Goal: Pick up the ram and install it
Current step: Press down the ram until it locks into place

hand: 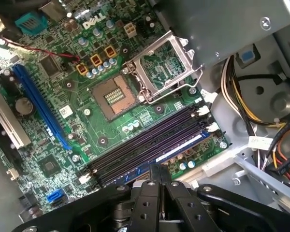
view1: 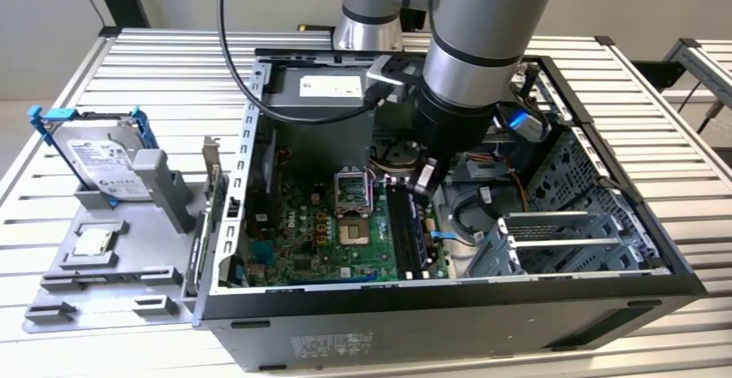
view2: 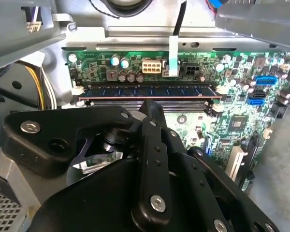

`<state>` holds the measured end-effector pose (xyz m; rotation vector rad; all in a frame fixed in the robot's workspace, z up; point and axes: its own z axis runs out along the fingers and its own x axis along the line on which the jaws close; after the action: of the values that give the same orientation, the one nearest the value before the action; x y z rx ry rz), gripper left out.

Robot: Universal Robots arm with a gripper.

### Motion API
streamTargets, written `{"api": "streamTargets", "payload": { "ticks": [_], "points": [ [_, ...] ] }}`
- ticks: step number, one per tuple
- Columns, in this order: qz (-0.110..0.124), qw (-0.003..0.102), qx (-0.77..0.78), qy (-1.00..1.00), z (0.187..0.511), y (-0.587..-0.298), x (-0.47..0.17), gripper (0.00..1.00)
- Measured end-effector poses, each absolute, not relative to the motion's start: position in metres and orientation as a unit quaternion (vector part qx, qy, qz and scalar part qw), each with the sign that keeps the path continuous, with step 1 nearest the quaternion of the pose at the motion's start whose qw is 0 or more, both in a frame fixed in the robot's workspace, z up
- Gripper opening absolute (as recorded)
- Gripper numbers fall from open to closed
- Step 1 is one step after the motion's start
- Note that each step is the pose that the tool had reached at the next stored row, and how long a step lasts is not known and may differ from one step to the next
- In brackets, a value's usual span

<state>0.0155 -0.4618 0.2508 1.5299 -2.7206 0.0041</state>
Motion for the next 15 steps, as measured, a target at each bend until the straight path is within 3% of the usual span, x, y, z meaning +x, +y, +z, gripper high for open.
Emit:
{"api": "streamTargets", "payload": {
  "ticks": [15],
  "points": [
    [0.002,0.01,0.521,-0.854,0.2508,-0.4618,0.0155,0.0]
  ]
}}
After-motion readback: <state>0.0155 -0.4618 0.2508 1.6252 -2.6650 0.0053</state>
